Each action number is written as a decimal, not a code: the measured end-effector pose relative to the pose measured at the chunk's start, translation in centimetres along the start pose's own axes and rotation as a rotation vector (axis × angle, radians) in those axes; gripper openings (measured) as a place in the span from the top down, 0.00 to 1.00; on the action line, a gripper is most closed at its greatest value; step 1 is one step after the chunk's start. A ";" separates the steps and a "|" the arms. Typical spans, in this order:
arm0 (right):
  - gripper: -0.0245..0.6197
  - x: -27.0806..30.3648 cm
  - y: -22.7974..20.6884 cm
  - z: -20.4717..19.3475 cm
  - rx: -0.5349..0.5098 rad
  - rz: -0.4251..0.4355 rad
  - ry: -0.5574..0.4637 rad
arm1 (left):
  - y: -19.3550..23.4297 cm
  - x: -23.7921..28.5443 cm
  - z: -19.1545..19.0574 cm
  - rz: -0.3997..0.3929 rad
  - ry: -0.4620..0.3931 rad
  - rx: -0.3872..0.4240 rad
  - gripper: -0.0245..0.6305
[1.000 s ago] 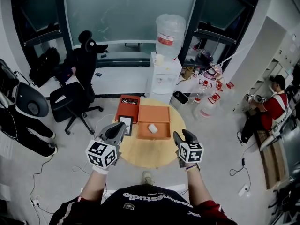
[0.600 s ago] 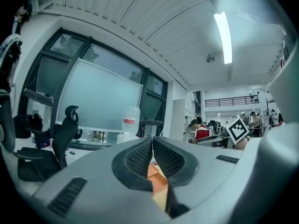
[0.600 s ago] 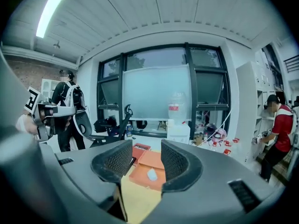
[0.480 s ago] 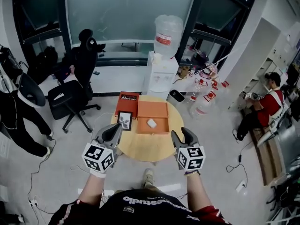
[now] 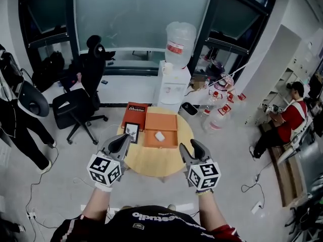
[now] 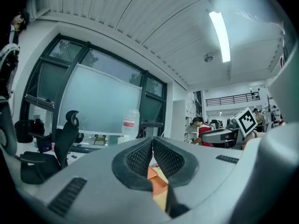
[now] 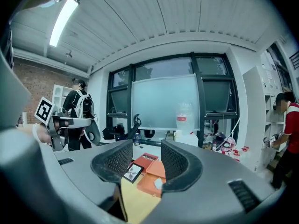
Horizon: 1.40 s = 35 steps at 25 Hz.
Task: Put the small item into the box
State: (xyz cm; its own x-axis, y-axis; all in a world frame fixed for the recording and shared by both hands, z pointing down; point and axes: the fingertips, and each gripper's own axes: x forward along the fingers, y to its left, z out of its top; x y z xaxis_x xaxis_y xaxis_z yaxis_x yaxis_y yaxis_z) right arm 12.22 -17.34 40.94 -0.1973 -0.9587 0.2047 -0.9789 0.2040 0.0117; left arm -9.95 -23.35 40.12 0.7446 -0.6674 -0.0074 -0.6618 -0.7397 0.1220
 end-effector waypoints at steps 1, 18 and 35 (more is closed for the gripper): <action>0.63 -0.2 -0.3 0.4 0.008 0.011 -0.010 | -0.4 0.2 0.3 0.006 -0.003 0.000 0.93; 0.66 -4.6 -7.4 3.7 0.021 0.046 -0.110 | -7.0 3.9 2.0 0.074 -0.042 0.003 0.93; 0.84 -5.8 -8.2 4.7 0.006 0.023 -0.153 | -9.2 4.7 1.9 0.058 -0.032 0.016 0.93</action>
State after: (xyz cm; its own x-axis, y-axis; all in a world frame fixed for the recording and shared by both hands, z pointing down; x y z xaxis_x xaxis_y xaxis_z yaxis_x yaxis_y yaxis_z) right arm 21.19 -14.37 35.03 -0.2253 -0.9728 0.0537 -0.9742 0.2257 0.0025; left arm -0.51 -19.83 37.05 0.7019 -0.7115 -0.0323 -0.7054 -0.7007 0.1068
